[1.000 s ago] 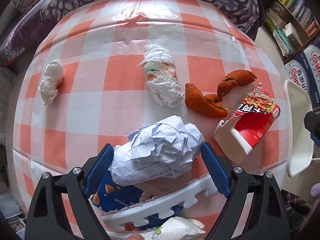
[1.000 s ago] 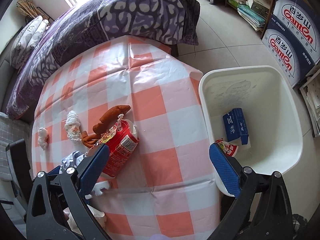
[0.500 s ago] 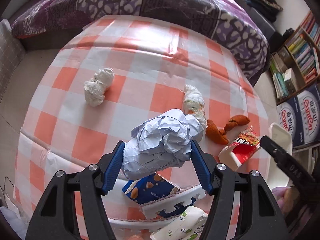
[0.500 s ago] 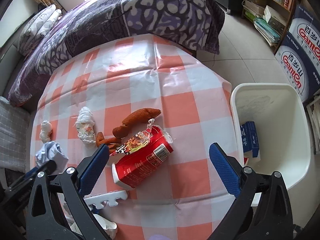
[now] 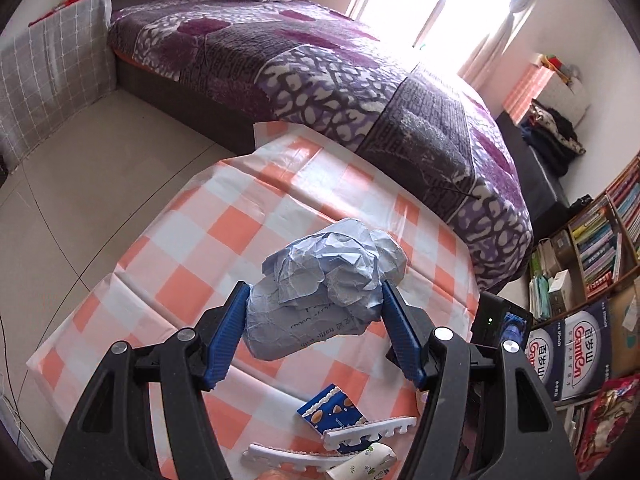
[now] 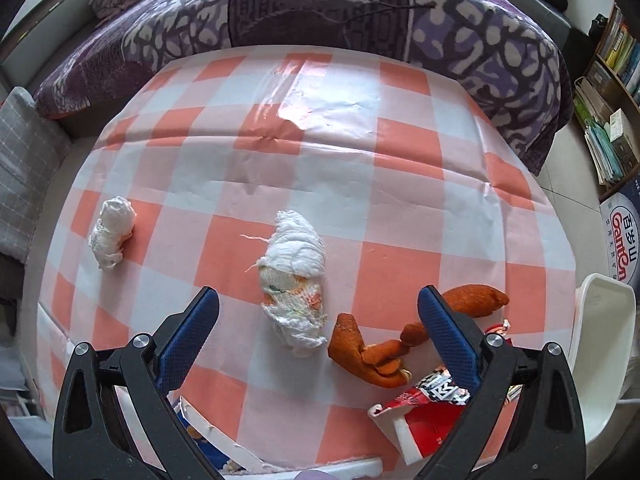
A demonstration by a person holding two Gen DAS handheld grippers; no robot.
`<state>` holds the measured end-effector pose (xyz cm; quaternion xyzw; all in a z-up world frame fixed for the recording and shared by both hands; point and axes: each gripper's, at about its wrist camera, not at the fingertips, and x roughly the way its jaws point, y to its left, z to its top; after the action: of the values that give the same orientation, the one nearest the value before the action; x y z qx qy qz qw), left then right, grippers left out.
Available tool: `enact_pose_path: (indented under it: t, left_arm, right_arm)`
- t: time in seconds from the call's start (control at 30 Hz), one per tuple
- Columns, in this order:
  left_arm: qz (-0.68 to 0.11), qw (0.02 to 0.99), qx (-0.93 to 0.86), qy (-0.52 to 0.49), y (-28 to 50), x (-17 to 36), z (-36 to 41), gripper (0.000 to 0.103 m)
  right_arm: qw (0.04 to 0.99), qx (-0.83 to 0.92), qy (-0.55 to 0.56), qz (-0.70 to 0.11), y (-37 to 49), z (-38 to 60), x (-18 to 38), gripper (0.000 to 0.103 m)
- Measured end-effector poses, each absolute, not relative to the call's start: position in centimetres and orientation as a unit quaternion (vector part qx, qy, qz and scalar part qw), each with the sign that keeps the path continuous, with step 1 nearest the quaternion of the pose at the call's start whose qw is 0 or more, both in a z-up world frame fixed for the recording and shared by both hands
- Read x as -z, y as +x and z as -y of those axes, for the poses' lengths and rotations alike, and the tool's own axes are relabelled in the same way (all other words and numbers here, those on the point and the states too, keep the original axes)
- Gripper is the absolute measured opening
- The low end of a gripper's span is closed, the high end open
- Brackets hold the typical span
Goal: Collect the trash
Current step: 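Grasp the crumpled white paper ball with the left tool, then grasp the white tissue bundle with the right tool while the left tool holds the paper ball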
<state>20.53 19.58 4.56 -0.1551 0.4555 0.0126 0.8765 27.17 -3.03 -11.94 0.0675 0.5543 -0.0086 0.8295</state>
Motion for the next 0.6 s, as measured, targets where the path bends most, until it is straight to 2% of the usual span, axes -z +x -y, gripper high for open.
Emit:
enact_pose_path:
  t: [0.13, 0.2, 0.23, 0.3, 0.47, 0.6]
  left_arm:
    - [-0.46, 0.873, -0.016, -0.161, 20.4, -4.4, -20.5, 0.065]
    - [-0.461, 0.873, -0.016, -0.162, 20.2, -4.4, -20.7, 0.065]
    - [-0.461, 0.873, -0.016, -0.162, 20.2, -4.4, -20.7, 0.065]
    - [-0.459, 0.873, -0.016, -0.163, 20.0, -4.4, -20.8, 0.065]
    - [-0.457, 0.873, -0.019, -0.166, 19.9, -4.3, -20.6, 0.065]
    - [-0.442, 0.883, -0.021, -0.157, 19.5, -4.9, -19.9, 0.065]
  right_arm:
    - [0.818, 0.001, 0.075, -0.57, 28.3, 2.2, 13.3, 0.081]
    - [0.809, 0.0, 0.085, -0.582, 28.7, 2.2, 14.0, 0.064]
    - [0.805, 0.001, 0.091, -0.586, 28.8, 2.2, 14.3, 0.058]
    - [0.813, 0.012, 0.091, -0.576, 28.7, 2.5, 14.1, 0.034]
    - [0.839, 0.006, 0.139, -0.526, 27.4, 4.1, 11.4, 0.033]
    - [0.866, 0.015, 0.127, -0.483, 25.7, 4.9, 8.1, 0.033]
